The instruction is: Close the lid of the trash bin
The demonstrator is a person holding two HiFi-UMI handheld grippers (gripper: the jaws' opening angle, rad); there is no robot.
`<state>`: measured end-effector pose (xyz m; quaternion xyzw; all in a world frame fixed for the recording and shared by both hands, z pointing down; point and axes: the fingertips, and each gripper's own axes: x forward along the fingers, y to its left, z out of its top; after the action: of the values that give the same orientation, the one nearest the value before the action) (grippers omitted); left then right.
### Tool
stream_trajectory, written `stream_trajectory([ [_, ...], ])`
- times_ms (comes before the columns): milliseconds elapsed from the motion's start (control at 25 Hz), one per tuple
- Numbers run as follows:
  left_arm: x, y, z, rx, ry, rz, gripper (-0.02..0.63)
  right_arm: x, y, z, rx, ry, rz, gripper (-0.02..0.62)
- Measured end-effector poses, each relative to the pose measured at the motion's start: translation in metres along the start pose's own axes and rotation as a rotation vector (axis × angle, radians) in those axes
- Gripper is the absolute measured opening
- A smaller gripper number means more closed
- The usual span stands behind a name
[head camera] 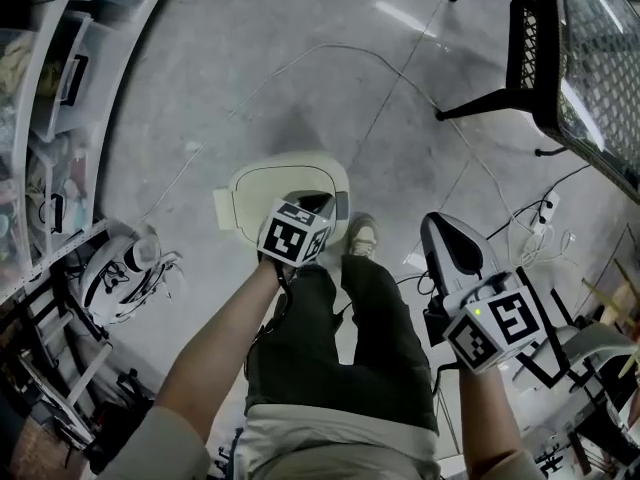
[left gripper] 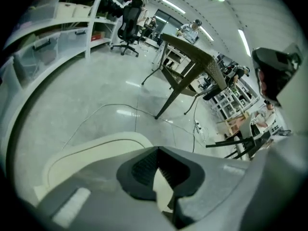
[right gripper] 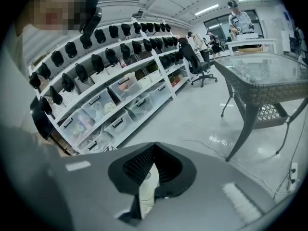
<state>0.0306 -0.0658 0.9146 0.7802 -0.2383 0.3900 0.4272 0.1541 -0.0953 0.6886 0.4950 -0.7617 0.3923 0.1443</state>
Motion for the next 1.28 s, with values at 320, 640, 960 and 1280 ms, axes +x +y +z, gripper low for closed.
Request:
stream_trajectory([
  [320, -0.118, -0.014, 0.061, -0.029, -0.182, 0.075, 0.002, -0.044, 0.053, 0.088, -0.087, -0.114, 0.038, 0.003],
  [640, -0.256, -0.048, 0.13, 0.032, -0.384, 0.143, 0.002, -0.109, 0.125, 0.18, -0.213, -0.246, 0.094, 0.003],
  [960, -0.403, -0.096, 0.179, 0.111, -0.594, 0.209, 0.002, -0.185, 0.21, 0.254, -0.358, -0.387, 0.155, 0.003],
  [1280, -0.551, -0.15, 0.199, 0.229, -0.778, 0.298, 0.002, -0.271, 0.289, 0.31, -0.43, -0.56, 0.199, 0.003],
])
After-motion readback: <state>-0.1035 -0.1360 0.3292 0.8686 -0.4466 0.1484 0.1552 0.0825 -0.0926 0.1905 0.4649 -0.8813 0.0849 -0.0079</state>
